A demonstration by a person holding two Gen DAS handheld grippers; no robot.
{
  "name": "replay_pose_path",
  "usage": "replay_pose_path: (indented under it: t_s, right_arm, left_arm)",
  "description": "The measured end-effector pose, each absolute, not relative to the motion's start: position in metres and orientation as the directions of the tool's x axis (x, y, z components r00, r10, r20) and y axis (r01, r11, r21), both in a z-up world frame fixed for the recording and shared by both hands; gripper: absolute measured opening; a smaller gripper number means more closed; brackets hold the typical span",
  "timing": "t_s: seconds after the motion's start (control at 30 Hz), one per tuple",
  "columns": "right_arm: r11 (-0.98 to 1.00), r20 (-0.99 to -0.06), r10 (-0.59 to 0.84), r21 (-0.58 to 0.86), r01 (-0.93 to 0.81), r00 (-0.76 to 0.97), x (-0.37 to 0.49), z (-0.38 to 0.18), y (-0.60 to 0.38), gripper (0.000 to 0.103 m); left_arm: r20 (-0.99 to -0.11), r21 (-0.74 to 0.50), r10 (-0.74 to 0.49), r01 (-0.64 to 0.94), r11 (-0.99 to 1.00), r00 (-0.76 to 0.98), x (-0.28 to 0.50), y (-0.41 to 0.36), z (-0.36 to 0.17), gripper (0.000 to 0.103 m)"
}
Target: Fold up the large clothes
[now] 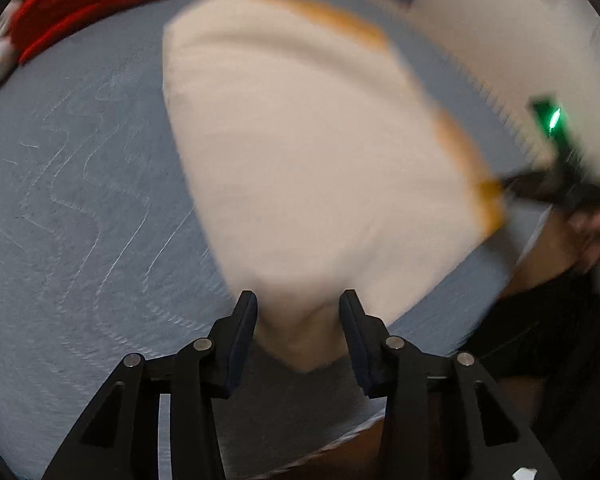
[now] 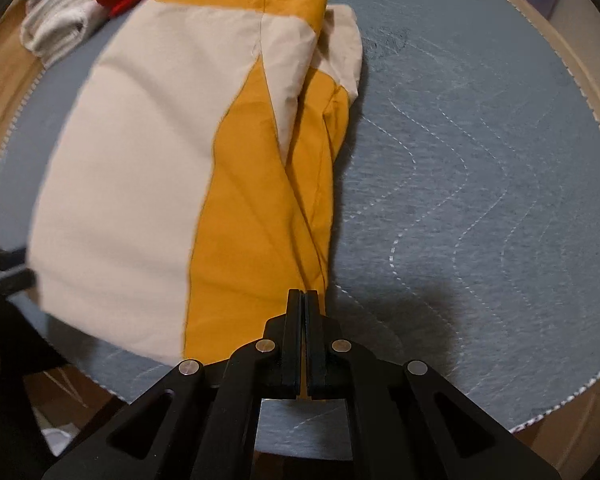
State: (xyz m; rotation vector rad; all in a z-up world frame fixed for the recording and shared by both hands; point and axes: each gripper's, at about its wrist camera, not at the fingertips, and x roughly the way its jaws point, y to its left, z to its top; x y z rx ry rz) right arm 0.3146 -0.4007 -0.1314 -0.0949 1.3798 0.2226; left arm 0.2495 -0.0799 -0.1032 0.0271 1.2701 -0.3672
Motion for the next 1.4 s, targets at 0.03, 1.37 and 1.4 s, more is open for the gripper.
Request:
replay_pose_path:
  t_s: [0.03,1.37,1.4]
  right_arm:
    - [0.975,-0.987,-0.001,-0.036,-0.219,0.161,0.315,-0.14,-0.4,0.0]
    - [0.922,-0.835,0.258,0.363,0.134,0.486,0.498,-0.13,-0.388,0.002]
    - [0.924,-0.839,0.248,0.356,0.142,0.484,0.498,-0.129,-0.389,0.002]
  left_arm:
    - [-0.946,-0.175,-0.238,0.27,0.947,0.221,0.25,-0.078,-0.112,0.043]
    - [-0.854,-0.134,-0.197,0.162,0.978,0.481,0.468,-0.078,-0.087,0.042]
    - [-0.853,-0.132,-0.196,0.163,0.978,0.484,0.473,-0.079,-0.09,0.042]
